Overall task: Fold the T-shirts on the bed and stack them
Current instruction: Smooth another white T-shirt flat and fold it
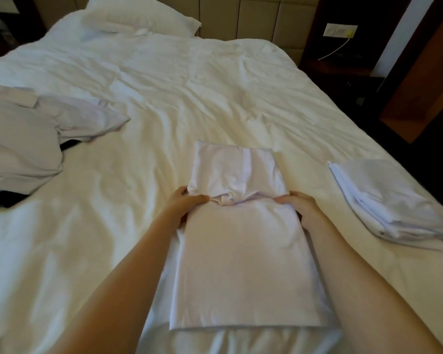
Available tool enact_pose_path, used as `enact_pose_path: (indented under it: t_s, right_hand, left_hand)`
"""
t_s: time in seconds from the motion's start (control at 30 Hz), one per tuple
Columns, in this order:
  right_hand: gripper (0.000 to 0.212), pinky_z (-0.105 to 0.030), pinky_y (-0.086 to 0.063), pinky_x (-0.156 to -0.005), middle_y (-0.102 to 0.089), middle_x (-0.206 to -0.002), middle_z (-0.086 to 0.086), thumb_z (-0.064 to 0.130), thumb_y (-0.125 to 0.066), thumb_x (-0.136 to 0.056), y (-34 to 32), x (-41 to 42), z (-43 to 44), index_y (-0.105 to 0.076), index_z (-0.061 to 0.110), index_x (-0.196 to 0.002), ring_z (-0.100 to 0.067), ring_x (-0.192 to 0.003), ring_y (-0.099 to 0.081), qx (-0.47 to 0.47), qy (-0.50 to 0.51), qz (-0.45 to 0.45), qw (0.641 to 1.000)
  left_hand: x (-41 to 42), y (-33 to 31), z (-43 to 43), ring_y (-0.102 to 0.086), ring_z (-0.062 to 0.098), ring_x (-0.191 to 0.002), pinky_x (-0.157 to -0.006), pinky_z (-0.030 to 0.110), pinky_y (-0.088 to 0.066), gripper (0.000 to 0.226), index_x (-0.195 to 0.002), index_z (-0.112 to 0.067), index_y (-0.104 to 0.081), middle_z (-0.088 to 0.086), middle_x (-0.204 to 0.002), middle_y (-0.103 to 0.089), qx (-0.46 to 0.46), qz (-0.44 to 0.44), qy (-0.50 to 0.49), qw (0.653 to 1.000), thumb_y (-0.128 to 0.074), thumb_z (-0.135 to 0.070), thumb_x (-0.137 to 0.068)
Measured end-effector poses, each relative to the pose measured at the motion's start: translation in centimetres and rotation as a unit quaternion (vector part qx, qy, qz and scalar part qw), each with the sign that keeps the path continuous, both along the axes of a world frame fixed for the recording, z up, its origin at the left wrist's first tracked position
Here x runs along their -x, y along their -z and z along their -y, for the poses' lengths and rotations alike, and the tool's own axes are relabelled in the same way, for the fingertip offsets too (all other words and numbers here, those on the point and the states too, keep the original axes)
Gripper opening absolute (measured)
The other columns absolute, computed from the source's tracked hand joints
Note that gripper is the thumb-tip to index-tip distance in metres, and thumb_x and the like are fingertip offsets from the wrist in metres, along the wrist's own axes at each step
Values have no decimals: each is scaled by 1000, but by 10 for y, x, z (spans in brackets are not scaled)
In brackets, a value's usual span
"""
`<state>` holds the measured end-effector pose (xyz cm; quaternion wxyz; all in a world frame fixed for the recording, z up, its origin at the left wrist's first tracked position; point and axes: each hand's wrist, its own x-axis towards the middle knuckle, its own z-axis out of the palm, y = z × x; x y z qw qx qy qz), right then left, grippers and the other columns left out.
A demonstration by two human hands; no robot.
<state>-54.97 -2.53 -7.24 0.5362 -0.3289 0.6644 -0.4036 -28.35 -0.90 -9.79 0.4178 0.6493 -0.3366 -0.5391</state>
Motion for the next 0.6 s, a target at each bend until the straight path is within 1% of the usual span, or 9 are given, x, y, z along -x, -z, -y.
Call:
enact_pose_path:
  t_s: [0.03, 0.1, 0.17, 0.27, 0.4, 0.47, 0.53, 0.57, 0.6]
  right_hand:
    - [28, -26, -46, -59, -63, -107, -21, -7, -70, -74, 3, 5, -8, -61, 5, -97, -24, -74, -58, -2, 6, 2, 1000]
    - [39, -28, -47, -64, -64, -99, -17, -6, -70, -74, 6, 12, -24, -60, 3, -110, -25, -79, -59, -11, 15, 14, 1000]
    - [48, -29, -48, -62, -63, -88, -11, -5, -69, -75, 6, 16, -41, -57, 6, -120, -22, -75, -59, -24, 10, 27, 999]
    - [52, -28, -47, -63, -62, -85, -11, -5, -68, -77, 6, 21, -65, -53, 6, -125, -20, -74, -58, -31, -1, 47, 998]
    - [63, -29, -47, -68, -62, -96, -9, 0, -70, -76, 3, 25, -99, -45, 11, -133, -22, -86, -59, -38, -36, 60, 997]
    - [80, -29, -47, -68, -61, -107, -10, 4, -78, -64, 0, 24, -119, -42, 12, -135, -24, -95, -59, -36, -55, 65, 996]
    - [92, -29, -48, -69, -58, -119, -10, 9, -79, -54, 3, 25, -137, -42, 13, -137, -25, -99, -59, -18, -63, 61, 996]
    - [90, -28, -48, -69, -57, -120, -9, 8, -80, -56, 6, 25, -146, -42, 14, -137, -24, -98, -59, -7, -64, 57, 996]
    - [82, -28, -49, -69, -57, -118, -7, 6, -79, -64, 9, 27, -155, -42, 16, -137, -23, -96, -59, 2, -63, 54, 997]
  left_hand:
    - [-1, 0, -8, -63, 25, -95, -81, 35, -52, 51, -120, -10, -53, 9, -111, -63, -5, -3, 9, 1000, -77, -13, -74]
    - [-2, 0, -25, -63, 27, -95, -79, 35, -52, 56, -125, -12, -50, 11, -113, -62, -13, -35, 24, 999, -76, -9, -75]
    - [-2, -1, -41, -64, 29, -97, -78, 38, -54, 65, -133, -17, -47, 14, -117, -62, -26, -61, 35, 997, -76, -7, -75]
    - [0, -5, -65, -64, 30, -96, -75, 38, -54, 65, -132, -19, -46, 14, -117, -62, -36, -81, 40, 995, -75, -5, -76]
    - [2, -4, -99, -65, 29, -95, -73, 38, -55, 64, -134, -19, -46, 13, -115, -64, -33, -101, 64, 992, -72, -4, -78]
    - [3, -2, -115, -66, 28, -94, -73, 38, -55, 63, -135, -20, -46, 12, -115, -65, -21, -110, 68, 991, -70, -2, -79]
    - [6, 0, -131, -65, 28, -97, -76, 39, -55, 63, -135, -21, -46, 11, -116, -64, -10, -113, 67, 991, -69, -3, -80]
    - [6, 3, -137, -65, 29, -98, -78, 39, -54, 63, -136, -21, -45, 11, -117, -64, -7, -112, 67, 991, -69, -4, -81]
    - [7, 4, -143, -64, 29, -99, -78, 39, -54, 63, -137, -21, -44, 10, -118, -63, -4, -110, 68, 992, -68, -4, -82]
